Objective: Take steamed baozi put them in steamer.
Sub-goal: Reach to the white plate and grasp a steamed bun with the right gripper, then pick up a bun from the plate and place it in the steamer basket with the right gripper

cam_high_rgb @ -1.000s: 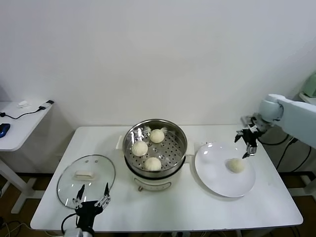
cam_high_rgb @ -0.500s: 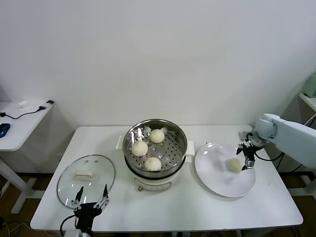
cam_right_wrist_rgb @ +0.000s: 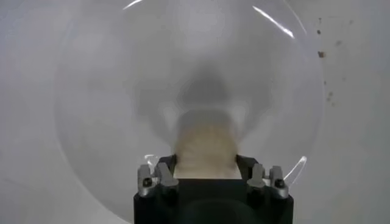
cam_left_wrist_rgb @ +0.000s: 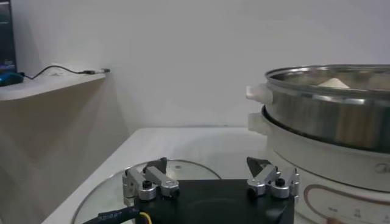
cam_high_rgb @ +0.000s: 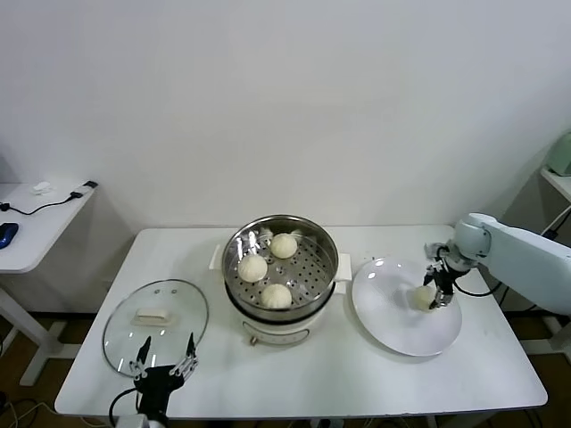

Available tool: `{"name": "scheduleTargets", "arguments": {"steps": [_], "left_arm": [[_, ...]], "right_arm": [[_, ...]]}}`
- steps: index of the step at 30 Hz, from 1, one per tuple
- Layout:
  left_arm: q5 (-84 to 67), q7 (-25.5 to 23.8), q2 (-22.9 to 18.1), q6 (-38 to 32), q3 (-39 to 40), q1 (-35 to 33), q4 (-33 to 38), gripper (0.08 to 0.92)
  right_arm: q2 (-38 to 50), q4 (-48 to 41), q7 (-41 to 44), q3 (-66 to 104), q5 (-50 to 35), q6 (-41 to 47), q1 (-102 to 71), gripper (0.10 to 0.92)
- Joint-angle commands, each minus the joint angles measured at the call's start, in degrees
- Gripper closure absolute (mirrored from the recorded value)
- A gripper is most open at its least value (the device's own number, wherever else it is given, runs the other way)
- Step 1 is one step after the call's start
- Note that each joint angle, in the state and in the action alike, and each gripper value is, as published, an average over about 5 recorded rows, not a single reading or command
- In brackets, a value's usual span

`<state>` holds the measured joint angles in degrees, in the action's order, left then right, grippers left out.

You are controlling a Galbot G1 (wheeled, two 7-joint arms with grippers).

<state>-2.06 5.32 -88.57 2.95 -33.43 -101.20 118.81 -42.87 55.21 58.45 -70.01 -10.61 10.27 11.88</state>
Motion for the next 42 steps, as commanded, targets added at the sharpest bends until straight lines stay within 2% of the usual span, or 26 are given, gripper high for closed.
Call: {"name": "scheduleTargets", "arguments": {"steps": [1,6,11,16,25,32,42], "left_arm": [[0.1,0.0,0.0,0.0,0.3,-0.1,0.3,0.177],[0.1,0.0,-0.1,0.2,0.7,-0.3,0.8,0.177],[0.1,-0.1,0.0,0.3,1.1,-0.4,1.2,0.177],[0.2,-0.1,0.1,0.3,1.4,-0.6,1.7,0.177],[0.0,-0.1,0.4,0.5,1.5,-0.6,2.5,0.177],[-0.1,0.0,0.4,0.3,0.9,-0.5,2.5,0.177],[-0.7,0.0,0.6,0.6,0.4,0.3,1.8,0.177]], "right_arm": [[-0.2,1.6,0.4,-1.3,-0.6,0.2,2.8,0.367],[0.7,7.1,1.8,-8.8,-6.7,0.3,13.8,0.379],[-1.7,13.4,3.6,-22.0,-18.5,0.4,34.3,0.380],[-6.9,18.2,4.7,-27.3,-29.8,1.6,47.9,0.381],[-19.3,25.8,-0.3,-22.5,-44.8,7.5,51.1,0.379],[-25.0,28.0,-7.4,-25.3,-45.7,11.3,43.0,0.380],[-24.2,23.4,-13.3,-27.4,-39.6,14.7,32.2,0.381]]}}
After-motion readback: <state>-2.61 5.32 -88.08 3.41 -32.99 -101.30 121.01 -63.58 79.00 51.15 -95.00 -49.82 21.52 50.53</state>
